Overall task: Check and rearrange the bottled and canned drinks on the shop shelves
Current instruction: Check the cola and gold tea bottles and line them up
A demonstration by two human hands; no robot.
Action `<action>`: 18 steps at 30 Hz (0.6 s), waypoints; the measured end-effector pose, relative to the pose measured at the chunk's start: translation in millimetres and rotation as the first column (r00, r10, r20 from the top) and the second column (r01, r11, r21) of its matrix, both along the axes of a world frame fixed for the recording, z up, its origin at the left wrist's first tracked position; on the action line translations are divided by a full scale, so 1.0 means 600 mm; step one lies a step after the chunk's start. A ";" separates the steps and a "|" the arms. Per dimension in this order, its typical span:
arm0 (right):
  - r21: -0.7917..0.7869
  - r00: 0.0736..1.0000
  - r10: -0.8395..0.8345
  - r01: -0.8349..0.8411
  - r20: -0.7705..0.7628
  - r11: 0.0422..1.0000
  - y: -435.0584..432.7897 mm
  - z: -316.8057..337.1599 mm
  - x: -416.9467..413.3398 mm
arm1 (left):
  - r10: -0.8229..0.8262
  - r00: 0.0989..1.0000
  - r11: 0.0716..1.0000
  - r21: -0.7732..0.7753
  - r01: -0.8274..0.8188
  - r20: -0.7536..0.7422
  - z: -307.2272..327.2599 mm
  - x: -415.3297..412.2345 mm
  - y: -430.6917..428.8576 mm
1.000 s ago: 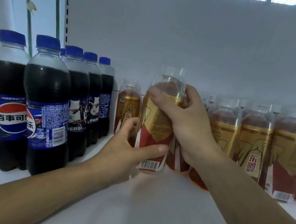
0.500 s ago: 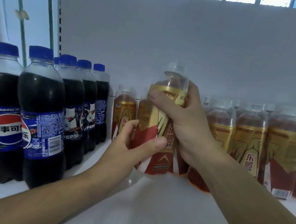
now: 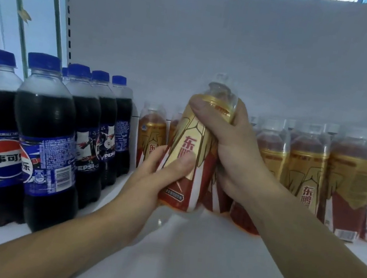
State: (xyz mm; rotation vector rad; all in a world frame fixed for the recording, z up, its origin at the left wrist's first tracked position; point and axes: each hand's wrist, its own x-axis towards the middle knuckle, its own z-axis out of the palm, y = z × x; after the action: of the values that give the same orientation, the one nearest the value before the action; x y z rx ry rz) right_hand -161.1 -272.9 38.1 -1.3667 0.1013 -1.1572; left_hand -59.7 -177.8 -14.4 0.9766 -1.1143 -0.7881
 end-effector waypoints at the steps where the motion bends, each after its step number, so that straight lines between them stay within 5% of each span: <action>1: 0.023 0.999 0.052 -0.052 0.009 0.998 -0.001 -0.001 0.002 | -0.051 0.995 0.999 0.015 0.052 -0.088 0.002 0.002 0.002; 3: 0.101 0.984 0.177 -0.179 0.031 0.979 0.003 0.001 0.005 | -0.201 0.941 0.973 0.054 0.224 -0.274 0.007 0.004 0.012; 5: 0.139 0.971 0.234 -0.238 0.045 0.961 0.002 0.002 0.005 | -0.296 0.908 0.942 0.065 0.328 -0.296 0.009 0.004 0.016; 12: -0.003 0.997 -0.078 0.078 0.027 0.997 -0.001 -0.004 0.006 | 0.047 0.992 0.999 0.000 -0.048 0.115 -0.001 0.004 0.002; 14: 0.050 0.998 0.042 -0.044 0.046 0.998 -0.002 -0.001 0.005 | 0.015 1.000 1.000 0.013 -0.015 -0.007 0.003 0.007 0.006; 16: 0.086 0.980 0.197 -0.199 0.022 0.976 0.001 0.006 -0.004 | -0.167 0.953 0.982 0.046 0.185 -0.254 0.009 0.008 0.014; 18: 0.112 0.956 0.289 -0.282 -0.047 0.953 -0.002 0.006 -0.010 | -0.321 0.886 0.933 0.050 0.357 -0.336 0.013 0.006 0.020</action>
State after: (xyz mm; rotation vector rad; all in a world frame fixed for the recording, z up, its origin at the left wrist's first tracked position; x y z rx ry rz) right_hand -167.4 -273.8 41.5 -1.2778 0.0076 -0.8547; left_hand -55.9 -165.9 -6.7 0.7135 -0.9710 -1.2607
